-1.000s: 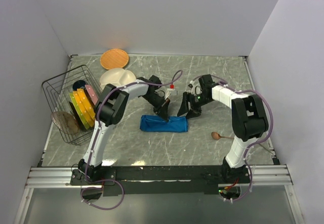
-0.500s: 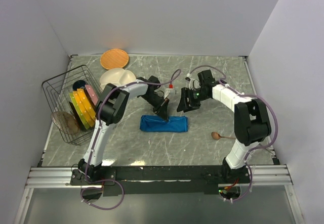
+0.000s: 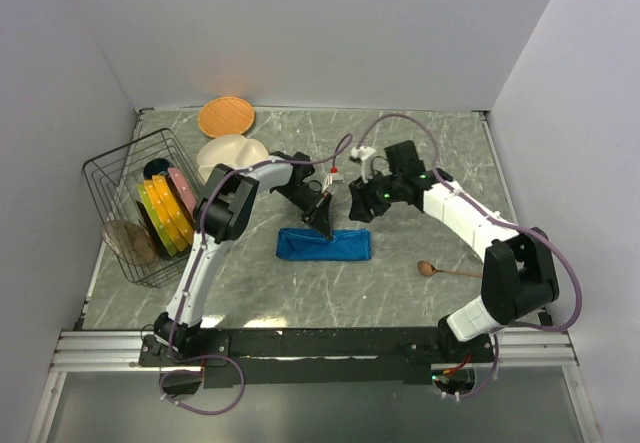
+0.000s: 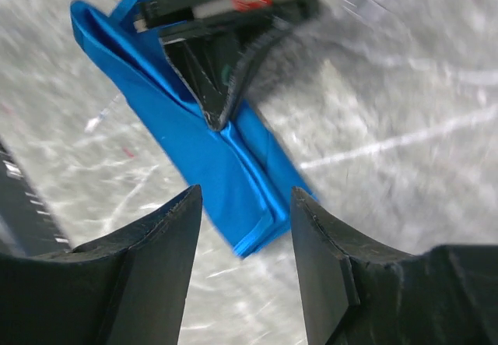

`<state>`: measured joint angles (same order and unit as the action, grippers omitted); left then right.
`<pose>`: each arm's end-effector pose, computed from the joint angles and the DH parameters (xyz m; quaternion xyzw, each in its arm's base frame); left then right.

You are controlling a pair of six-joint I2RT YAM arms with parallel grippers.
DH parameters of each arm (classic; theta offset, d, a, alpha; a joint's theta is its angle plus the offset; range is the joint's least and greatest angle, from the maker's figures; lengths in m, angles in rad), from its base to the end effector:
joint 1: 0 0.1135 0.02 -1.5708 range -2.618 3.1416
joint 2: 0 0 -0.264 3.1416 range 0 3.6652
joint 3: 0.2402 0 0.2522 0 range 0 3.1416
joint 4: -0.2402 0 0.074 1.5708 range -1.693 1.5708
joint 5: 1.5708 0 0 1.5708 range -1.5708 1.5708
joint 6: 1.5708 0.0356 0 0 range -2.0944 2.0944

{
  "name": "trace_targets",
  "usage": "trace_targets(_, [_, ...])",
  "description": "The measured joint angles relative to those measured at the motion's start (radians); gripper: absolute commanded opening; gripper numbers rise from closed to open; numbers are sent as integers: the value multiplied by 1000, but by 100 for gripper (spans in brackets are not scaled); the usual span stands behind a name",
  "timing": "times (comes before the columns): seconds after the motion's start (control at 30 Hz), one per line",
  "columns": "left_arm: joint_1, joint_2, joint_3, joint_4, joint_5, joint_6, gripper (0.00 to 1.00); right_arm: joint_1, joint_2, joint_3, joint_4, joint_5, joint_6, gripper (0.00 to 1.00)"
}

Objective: Fold the napkin into a case and place the utensils inside
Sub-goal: Fold the 2/3-rectangle-folded napkin at the center of the board.

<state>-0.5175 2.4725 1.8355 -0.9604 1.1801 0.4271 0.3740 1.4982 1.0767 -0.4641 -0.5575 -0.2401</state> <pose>0.3812 -0.2549 0.0923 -0.3714 -0.7432 0.5553 0.0362 0.2862 0.1326 0.2506 -0.3618 0.8352 0.2802 0.3049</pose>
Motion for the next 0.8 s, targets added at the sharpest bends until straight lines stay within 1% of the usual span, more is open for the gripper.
trace_targets(0.17, [5, 14, 17, -23, 9, 0, 1, 87, 31, 3, 1, 76, -161, 59])
trace_targets(0.4, [6, 16, 18, -24, 10, 0, 1, 114, 63, 2, -1, 94, -387, 59])
trace_targets(0.6, [10, 25, 22, -29, 25, -1, 1, 137, 175, 27, -53, 77, -511, 58])
trace_targets(0.67, [10, 26, 22, -29, 26, -4, 1, 140, 193, 27, -74, 76, -538, 56])
trace_targets(0.77, [10, 26, 22, -29, 26, -5, 1, 147, 195, 27, -88, 83, -570, 48])
trace_targets(0.8, [10, 26, 22, -28, 26, -5, 1, 150, 195, 28, -87, 89, -576, 43])
